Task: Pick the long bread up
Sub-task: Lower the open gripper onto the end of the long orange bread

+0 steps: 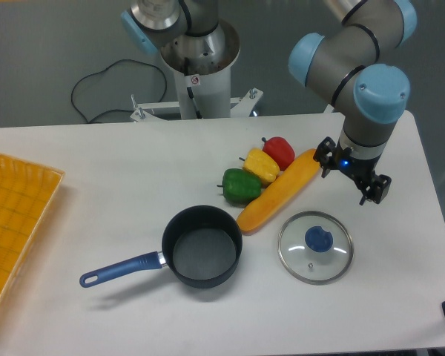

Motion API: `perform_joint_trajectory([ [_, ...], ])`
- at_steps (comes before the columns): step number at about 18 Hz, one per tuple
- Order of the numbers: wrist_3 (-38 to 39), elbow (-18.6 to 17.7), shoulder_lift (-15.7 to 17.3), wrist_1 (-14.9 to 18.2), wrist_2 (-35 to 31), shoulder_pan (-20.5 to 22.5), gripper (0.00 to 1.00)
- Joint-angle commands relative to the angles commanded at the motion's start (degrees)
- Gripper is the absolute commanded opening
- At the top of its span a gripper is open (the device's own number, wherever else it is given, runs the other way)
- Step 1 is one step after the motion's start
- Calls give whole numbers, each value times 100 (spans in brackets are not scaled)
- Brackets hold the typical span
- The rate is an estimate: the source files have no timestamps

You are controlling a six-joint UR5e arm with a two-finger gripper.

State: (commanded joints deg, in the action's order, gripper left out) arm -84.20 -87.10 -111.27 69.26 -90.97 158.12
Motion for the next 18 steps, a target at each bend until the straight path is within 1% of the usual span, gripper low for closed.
perform_joint_trajectory([
  [3,0,-26,0,0,26,-9,100],
  [5,17,-123,0,0,44,0,100],
  [7,18,-499,26,-52,44,9,100],
  [8,9,-684,122,-105,52,78,100],
  [9,9,-781,184,-105,61,175,100],
  [10,17,-826,185,-105,44,176,100],
  [11,26,-948,211,-123,52,176,100],
  [15,44,-1002,229,-114,140,202,100],
  [18,26,-1177,220,-114,368,342,100],
])
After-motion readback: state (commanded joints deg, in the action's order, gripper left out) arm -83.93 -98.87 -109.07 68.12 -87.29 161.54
